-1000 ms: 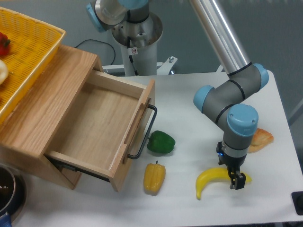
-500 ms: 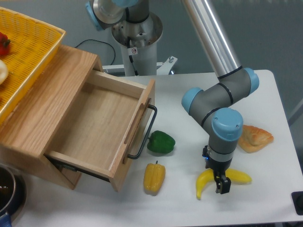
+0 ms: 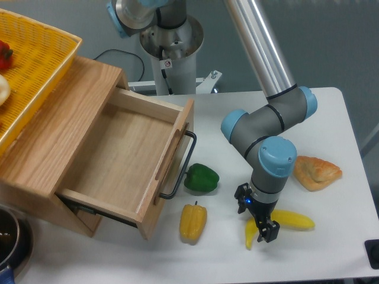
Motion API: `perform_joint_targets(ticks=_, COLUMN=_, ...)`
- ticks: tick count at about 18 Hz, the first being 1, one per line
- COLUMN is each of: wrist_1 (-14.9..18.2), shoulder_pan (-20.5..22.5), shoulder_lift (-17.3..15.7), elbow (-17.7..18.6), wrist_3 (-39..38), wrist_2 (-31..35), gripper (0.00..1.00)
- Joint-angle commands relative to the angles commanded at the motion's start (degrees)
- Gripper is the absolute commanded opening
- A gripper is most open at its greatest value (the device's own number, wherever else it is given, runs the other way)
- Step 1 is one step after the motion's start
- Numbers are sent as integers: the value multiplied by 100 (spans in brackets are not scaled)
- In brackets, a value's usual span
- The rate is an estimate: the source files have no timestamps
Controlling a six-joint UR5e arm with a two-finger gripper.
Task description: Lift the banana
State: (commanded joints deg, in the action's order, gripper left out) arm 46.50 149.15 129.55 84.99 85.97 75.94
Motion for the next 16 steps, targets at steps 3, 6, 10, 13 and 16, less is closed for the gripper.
perform_joint_targets(ticks=3, wrist_1=0, shoulder_pan=9, shoulder_lift=18, elbow=0, wrist_3=-185, wrist_2=-62, gripper=100)
perform_joint_targets(ticks=6, wrist_1=0, shoulder_pan=9, shoulder_lift=44, elbow=0, wrist_3=-404, wrist_2=-176, gripper=100)
perform_joint_targets(ticks=10, wrist_1=-9, shoulder_pan=44, shoulder_lift=96, elbow=-175, wrist_3=-931, wrist_2=-185, gripper=100)
perform_joint_targets(ticks=13, wrist_1=0, shoulder_pan=53, shoulder_lift=132, elbow=-395, wrist_3=-1344, wrist_2=-150, gripper=100)
perform_joint_targets(ticks=16, wrist_1=9, shoulder_pan=184, shoulder_lift=-140, elbow=-352, wrist_3=-1696, wrist_2=-106, gripper=100)
